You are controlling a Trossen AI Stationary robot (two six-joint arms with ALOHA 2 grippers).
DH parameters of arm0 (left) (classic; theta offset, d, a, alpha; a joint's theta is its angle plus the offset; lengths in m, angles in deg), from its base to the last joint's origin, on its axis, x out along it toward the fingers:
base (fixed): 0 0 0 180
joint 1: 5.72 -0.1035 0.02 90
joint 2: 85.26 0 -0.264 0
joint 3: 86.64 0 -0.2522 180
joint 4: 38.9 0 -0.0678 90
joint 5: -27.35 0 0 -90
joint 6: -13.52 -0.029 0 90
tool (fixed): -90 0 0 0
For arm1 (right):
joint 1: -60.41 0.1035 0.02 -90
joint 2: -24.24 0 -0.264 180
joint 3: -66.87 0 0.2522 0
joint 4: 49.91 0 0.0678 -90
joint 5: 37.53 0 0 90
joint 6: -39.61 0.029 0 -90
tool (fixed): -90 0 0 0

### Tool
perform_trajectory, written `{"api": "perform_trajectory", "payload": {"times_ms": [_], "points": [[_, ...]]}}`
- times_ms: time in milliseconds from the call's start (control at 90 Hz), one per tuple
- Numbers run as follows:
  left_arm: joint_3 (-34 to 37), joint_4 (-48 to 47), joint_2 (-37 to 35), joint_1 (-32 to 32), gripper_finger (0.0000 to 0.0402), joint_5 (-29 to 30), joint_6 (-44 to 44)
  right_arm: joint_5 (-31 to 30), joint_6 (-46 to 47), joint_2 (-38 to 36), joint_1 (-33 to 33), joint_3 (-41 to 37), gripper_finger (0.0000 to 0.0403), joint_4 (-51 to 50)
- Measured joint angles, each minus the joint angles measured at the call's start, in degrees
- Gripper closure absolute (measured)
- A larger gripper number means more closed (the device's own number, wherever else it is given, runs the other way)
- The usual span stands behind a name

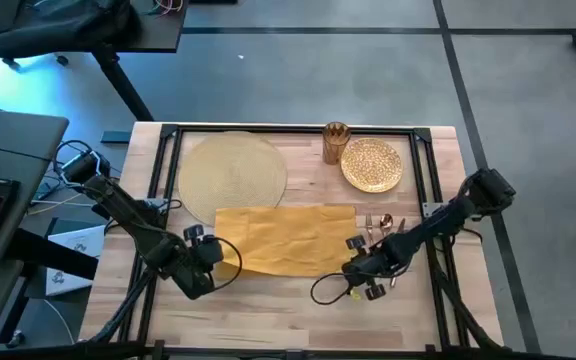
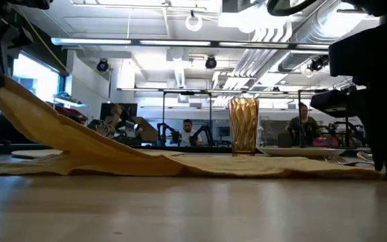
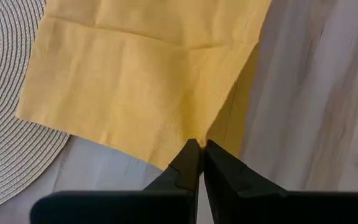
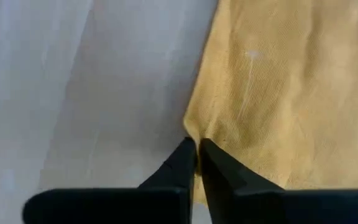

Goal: Set table place
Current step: Fold the yellow table napkin

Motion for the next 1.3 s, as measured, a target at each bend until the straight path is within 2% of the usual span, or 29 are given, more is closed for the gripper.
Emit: {"api": "perform_trajectory", "payload": {"times_ms": [178, 422, 522, 633, 867, 1056, 1300], "points": [[0.0, 0.0, 0.0, 0.0, 0.0402, 0.0, 0.0, 1.2, 1.2, 0.0, 0.0, 0.0, 0.0375, 0.1], [0.0, 0.0, 0.0, 0.0, 0.0402, -0.7, 0.1, 2.0, 0.8, -0.2, 0.0, 0.8, 0.0308, 0.1], [0.0, 0.0, 0.0, 0.0, 0.0402, -0.7, 0.0, 1.8, 0.8, -0.2, 0.0, 0.8, 0.0298, -0.2], [0.0, 0.0, 0.0, 0.0, 0.0402, -0.7, 0.0, 1.7, 0.8, -0.2, 0.0, 0.8, 0.0317, -0.1], [0.0, 0.0, 0.0, 0.0, 0.0402, -0.7, 0.0, 2.0, 0.5, -0.3, 0.0, 0.8, 0.0396, -0.1], [0.0, 0.0, 0.0, 0.0, 0.0402, -1.1, 0.0, 5.7, -0.3, -0.3, 0.0, 2.2, 0.0401, -2.2], [-0.3, -0.5, 0.0, 0.0, 0.0402, -1.0, 0.5, 3.6, 0.6, -0.3, 0.0, 7.1, 0.0403, -14.1]]}}
